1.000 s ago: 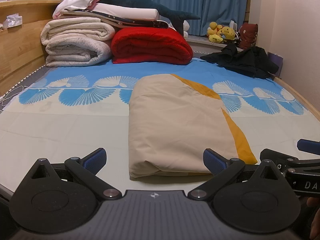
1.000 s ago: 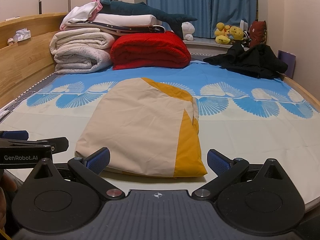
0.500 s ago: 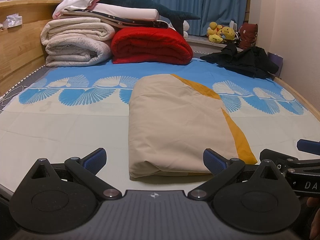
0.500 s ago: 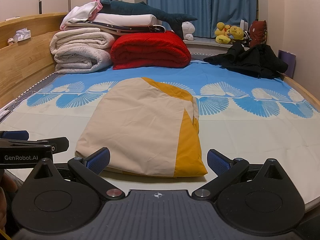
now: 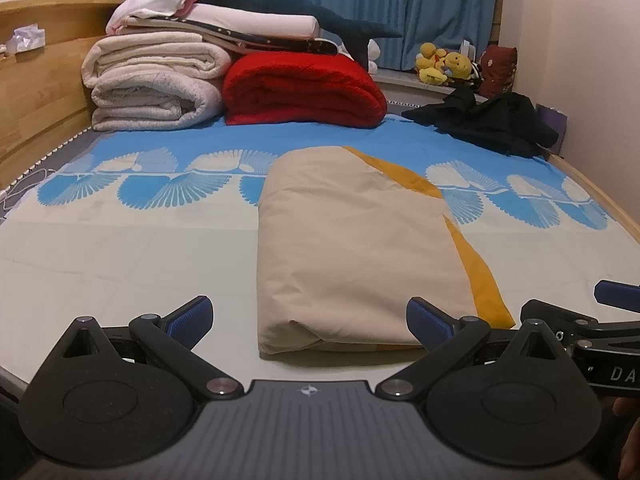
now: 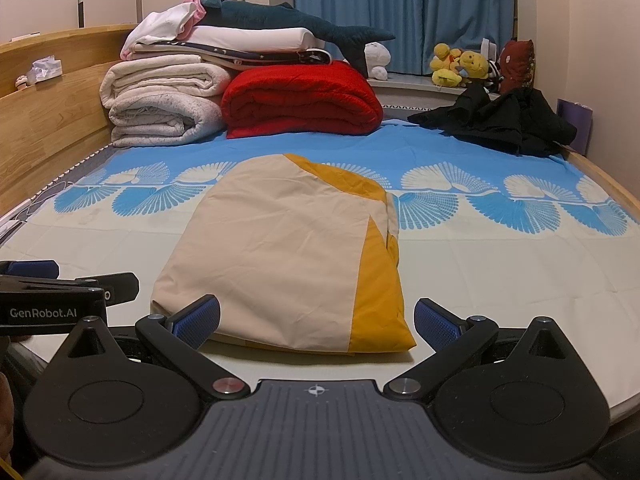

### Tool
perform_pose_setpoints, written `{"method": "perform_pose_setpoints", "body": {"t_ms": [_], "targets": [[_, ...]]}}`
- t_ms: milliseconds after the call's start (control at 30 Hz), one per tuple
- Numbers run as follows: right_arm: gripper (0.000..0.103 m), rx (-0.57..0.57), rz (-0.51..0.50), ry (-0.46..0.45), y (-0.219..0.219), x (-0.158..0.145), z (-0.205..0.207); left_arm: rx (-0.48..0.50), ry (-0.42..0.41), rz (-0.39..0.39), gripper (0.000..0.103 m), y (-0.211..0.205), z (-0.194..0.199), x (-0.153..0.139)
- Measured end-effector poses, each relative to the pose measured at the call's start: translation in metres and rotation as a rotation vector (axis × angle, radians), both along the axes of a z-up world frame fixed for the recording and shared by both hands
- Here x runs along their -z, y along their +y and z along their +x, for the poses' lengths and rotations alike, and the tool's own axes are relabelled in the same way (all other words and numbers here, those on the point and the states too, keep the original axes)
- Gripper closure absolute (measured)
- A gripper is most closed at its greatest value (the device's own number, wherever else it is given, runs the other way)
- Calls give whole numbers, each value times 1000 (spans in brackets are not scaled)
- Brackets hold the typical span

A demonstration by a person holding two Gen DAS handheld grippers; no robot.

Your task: Fold large clothes

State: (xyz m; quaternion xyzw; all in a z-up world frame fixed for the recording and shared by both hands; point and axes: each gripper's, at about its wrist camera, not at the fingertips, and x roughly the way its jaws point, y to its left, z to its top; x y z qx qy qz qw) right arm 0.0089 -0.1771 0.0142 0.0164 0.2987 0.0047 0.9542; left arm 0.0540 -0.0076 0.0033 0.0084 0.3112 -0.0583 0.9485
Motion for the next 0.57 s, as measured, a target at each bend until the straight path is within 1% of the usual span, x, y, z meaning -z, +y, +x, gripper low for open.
{"method": "perform_pose_setpoints", "body": {"t_ms": [133,500,567], "targets": [[1,0,0,0,0,0,0,-9,10,-7,0,3,1,1],[1,0,1,1,0,0,0,13,-20,2,0,2,-2,-1],[1,0,0,0,0,0,0,11,-15,1,0,3,-2,0]]}}
